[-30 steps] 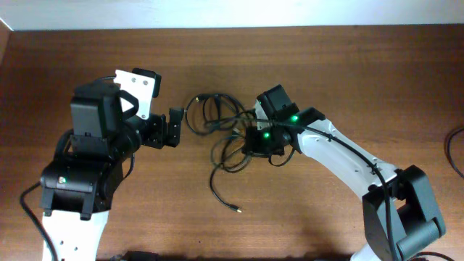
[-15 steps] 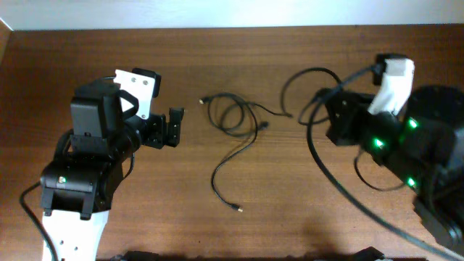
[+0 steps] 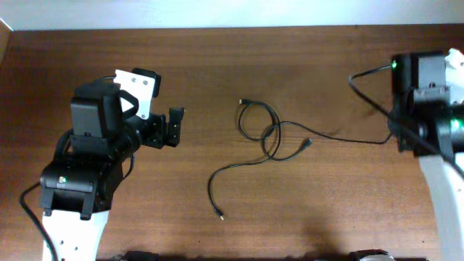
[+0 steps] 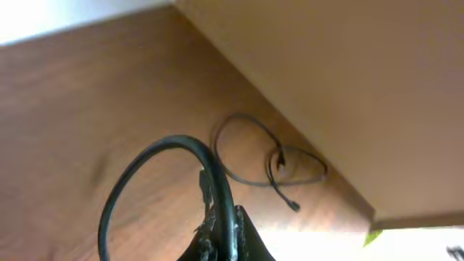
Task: Untangle cables
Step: 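Pull the grasped cable rightward and lay it at the right side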
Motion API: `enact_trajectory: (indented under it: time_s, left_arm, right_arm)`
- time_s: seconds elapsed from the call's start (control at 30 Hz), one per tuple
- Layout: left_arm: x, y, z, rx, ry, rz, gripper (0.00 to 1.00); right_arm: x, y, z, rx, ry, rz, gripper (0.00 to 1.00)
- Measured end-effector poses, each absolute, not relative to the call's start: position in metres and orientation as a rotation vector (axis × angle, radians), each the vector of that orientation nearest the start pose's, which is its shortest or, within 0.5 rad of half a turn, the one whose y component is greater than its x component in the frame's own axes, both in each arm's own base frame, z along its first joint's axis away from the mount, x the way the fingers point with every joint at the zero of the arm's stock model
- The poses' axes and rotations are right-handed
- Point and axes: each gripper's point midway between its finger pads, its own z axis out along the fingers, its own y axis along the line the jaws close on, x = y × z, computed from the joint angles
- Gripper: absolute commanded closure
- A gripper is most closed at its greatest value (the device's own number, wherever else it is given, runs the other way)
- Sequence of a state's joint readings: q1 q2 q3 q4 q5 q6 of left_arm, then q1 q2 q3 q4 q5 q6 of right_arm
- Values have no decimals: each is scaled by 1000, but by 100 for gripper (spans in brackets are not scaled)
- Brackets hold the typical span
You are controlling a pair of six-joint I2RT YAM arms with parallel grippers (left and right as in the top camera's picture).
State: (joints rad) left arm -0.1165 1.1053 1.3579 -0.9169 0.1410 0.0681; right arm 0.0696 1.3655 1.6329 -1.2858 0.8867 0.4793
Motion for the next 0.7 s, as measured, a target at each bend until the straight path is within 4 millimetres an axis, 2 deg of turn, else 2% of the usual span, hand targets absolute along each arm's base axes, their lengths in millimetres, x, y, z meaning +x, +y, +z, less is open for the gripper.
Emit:
enact_trajectory:
  time_s: [0.03,0.13,0.17,0.27,0.33,0.4,0.47,0.53,0.57,0.6,0.63,0.67,0.7]
  left_arm:
    - [311,-61,318,282,2217,-184,1]
    - [311,-61,318,282,2217,-184,1]
    - [311,-61,318,282,2217,-184,1]
    - [311,-61,318,282,2217,-184,1]
    - [311,-61,318,282,2216,-184,1]
    - [311,-61,317,283,2220,-185,1]
    - [312,-61,317,282,2218,-184,1]
    - [311,-61,317,282,2220,-184,1]
    - [311,-61,317,283,2220,-185,1]
    - [311,-61,317,283,2220,-185,1]
    - [311,-61,317,283,2220,-185,1]
    - [312,-61,317,283,2220,-184,1]
    - [312,-61,317,283,2220,-184,1]
  right_arm:
    - [294,-145,317,907,2177,-867,96]
    - [302,-190,270,1145,2254,-745,96]
    - [305,-214,249,1254,2260,-701,96]
    - [335,-259,235,1368,2116,-456,96]
    - [357,-280,246,1348,1991,-346,96]
    - [396,-300,288,1207,1799,-281,96]
    - [422,-314,314,1107,1671,-271,96]
    - [442,-321,296,1082,1686,-251,96]
    - [456,-321,265,1077,1755,-209,88]
    - [471,-315,227,1066,1841,-134,76]
    - [482,-308,197,1047,1913,-59,41]
    - [488,-301,178,1040,1959,0,25]
    - [492,-291,151,1042,2027,66,6]
